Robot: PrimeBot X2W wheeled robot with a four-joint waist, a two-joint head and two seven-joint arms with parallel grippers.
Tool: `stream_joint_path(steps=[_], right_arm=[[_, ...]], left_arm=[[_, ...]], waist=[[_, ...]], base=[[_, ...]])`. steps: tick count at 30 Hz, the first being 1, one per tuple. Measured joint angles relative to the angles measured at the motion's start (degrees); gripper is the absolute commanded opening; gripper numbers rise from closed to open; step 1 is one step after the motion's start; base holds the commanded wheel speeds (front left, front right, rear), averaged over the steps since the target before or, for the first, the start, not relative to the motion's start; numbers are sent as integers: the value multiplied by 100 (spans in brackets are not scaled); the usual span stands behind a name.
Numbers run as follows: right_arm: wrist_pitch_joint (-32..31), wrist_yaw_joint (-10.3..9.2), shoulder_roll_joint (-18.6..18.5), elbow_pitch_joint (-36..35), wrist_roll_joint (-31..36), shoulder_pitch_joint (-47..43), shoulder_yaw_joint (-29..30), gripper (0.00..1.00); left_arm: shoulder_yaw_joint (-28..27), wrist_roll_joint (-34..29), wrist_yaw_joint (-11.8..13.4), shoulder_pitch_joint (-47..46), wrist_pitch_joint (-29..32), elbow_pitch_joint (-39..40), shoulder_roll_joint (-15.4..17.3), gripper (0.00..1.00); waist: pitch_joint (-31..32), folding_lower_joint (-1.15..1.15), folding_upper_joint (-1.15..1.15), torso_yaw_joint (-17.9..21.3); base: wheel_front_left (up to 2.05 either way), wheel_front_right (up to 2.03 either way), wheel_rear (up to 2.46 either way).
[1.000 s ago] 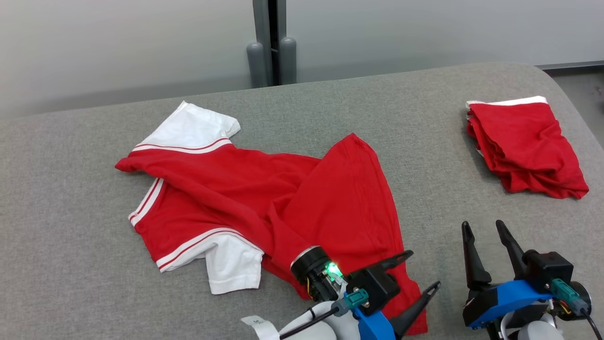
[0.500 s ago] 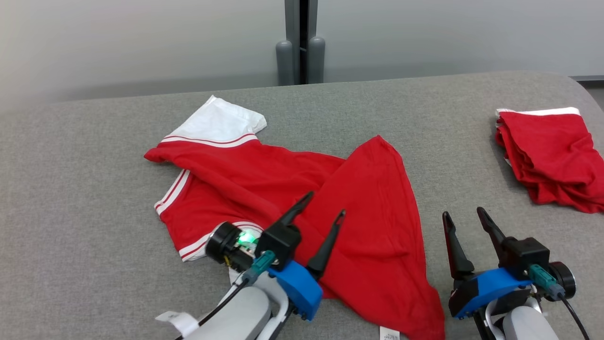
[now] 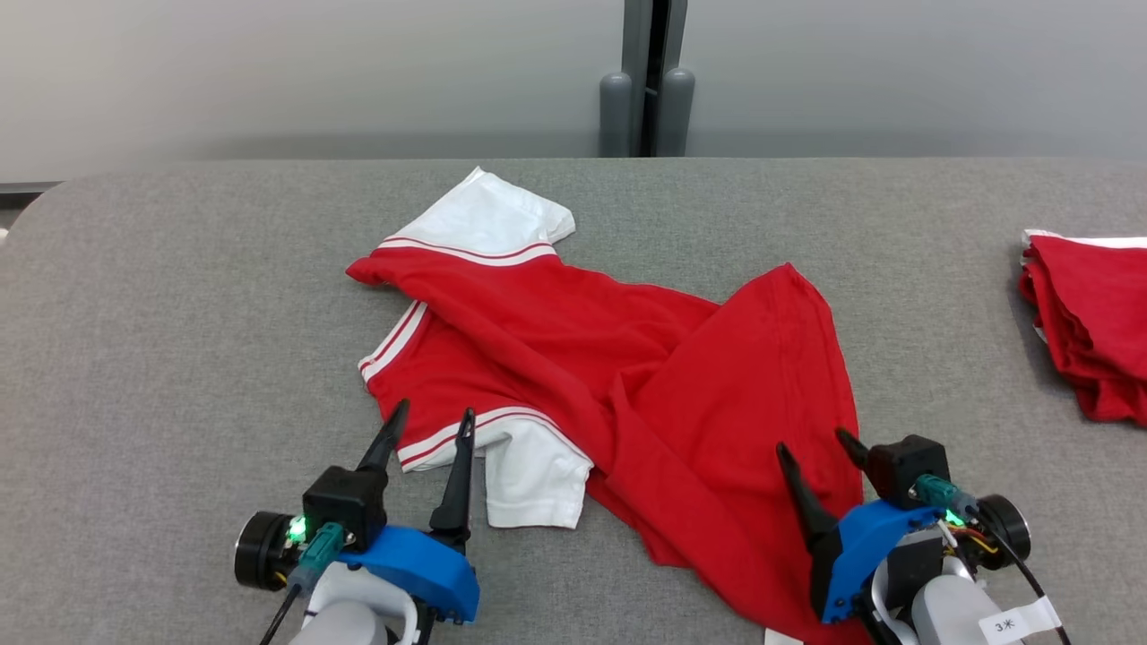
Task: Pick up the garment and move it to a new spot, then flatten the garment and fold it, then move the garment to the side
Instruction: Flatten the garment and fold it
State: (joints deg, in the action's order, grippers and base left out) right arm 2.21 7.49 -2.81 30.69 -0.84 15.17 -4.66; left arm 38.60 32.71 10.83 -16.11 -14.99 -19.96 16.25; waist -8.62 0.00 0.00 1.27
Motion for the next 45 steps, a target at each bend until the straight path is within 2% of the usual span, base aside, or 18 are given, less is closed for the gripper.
stream_joint_path(steps=[7, 8, 9, 10, 12, 17, 26, 28, 29, 30, 38, 45], right_arm=[[-268, 0, -2, -93, -100, -279, -78, 99], [-275, 0, -2, -122, -143, -308, -86, 54], [-290, 0, -2, -148, -162, -327, -91, 41], [-300, 0, -2, -175, -180, -341, -101, 33], [-271, 0, -2, -220, -221, -356, -120, 0], [-199, 0, -1, -321, -225, -343, -2, 0], [-123, 0, -7, -514, 34, -380, 842, 0], [-122, 0, -4, -514, 49, -392, 877, 4], [-119, 0, -4, -519, 70, -392, 890, 40], [-114, 0, -3, -524, 74, -392, 903, 100], [-274, 0, -4, -516, 114, -41, 938, 100], [-778, 0, -200, 34, 212, 380, 793, 100]], left_arm=[[-380, -169, -34, 401, 0, 174, -26, 100], [-427, -194, -55, 429, 0, 181, -33, 100], [-468, -211, -62, 442, 0, 186, -34, 100], [-502, -225, -75, 447, 0, 190, -35, 100], [-578, -260, -87, 455, 0, 191, -46, 100], [-691, -368, -132, 485, 0, 198, -80, 100], [-812, -505, -256, 547, 0, 149, -197, 100], [-826, -516, -279, 547, 0, 126, -208, 100], [-835, -526, -281, 547, 0, 116, -214, 100], [-842, -544, -293, 547, 0, 107, -224, 100], [-903, -609, -380, 547, 0, 36, -296, 100], [-964, -665, -433, 531, 0, 15, -360, 100]], waist=[[0, 0, 0, -79], [1, 0, 0, -78], [0, 0, 0, -73], [-2, 0, 0, -65], [-6, 0, 0, -39], [-10, 0, 0, 43], [7, 0, 0, 120], [6, 0, 0, 117], [5, 0, 0, 113], [4, 0, 0, 107], [-29, 0, 0, 13], [-85, 0, 0, -118]], base=[[0, 0, 0], [0, 0, 0], [0, 0, 0], [0, 0, 0], [0, 0, 0], [0, 0, 0], [0, 0, 0], [0, 0, 0], [0, 0, 0], [0, 0, 0], [0, 0, 0], [0, 0, 0]])
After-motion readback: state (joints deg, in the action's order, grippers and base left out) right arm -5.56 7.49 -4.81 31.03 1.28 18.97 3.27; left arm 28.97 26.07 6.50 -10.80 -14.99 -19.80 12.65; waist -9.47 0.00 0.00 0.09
